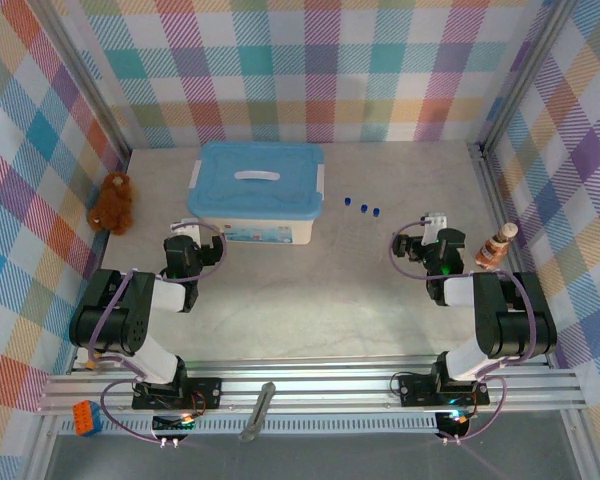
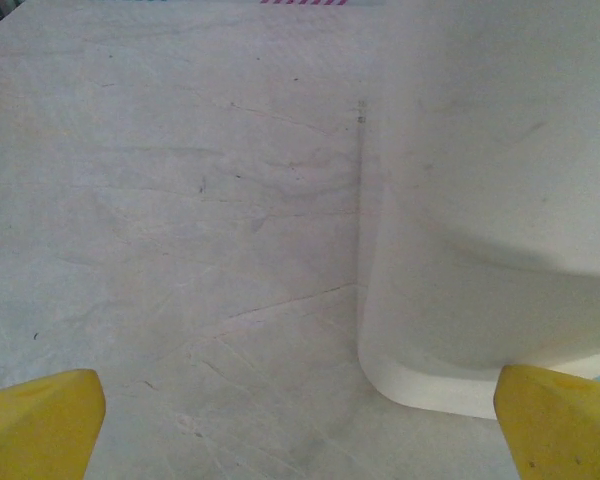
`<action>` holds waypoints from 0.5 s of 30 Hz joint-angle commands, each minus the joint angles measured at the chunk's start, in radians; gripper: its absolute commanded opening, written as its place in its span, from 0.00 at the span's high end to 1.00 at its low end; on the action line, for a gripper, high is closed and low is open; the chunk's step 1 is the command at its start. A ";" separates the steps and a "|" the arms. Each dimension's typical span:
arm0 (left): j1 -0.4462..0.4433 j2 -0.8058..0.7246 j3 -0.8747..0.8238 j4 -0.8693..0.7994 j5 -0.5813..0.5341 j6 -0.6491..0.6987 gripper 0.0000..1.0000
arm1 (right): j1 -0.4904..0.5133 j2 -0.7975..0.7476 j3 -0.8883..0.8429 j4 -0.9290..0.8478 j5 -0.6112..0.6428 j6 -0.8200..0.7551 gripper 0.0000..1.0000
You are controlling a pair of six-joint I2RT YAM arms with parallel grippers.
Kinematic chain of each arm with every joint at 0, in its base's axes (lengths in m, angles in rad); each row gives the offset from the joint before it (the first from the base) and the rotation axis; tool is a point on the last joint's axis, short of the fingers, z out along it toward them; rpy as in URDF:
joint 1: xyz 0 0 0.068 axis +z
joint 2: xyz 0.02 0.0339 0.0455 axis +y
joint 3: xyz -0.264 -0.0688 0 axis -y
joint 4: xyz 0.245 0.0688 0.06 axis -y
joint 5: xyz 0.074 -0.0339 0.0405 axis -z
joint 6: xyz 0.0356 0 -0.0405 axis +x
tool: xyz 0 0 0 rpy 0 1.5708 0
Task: Organize the chemistry lab equipment
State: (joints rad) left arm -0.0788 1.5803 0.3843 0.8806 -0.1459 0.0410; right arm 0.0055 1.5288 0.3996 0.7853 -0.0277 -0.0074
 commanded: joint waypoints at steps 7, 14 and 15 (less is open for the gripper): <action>0.008 0.002 0.025 -0.009 0.044 -0.005 0.00 | -0.004 0.004 0.018 0.026 -0.021 0.012 0.01; 0.014 0.003 0.028 -0.018 0.089 0.004 0.00 | -0.005 0.003 0.018 0.024 -0.021 0.012 0.01; 0.019 0.003 0.025 -0.012 0.126 0.012 0.00 | -0.004 0.004 0.018 0.025 -0.021 0.012 0.01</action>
State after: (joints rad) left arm -0.0753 1.5803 0.3901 0.8627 -0.0940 0.0418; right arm 0.0055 1.5288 0.3996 0.7853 -0.0280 -0.0074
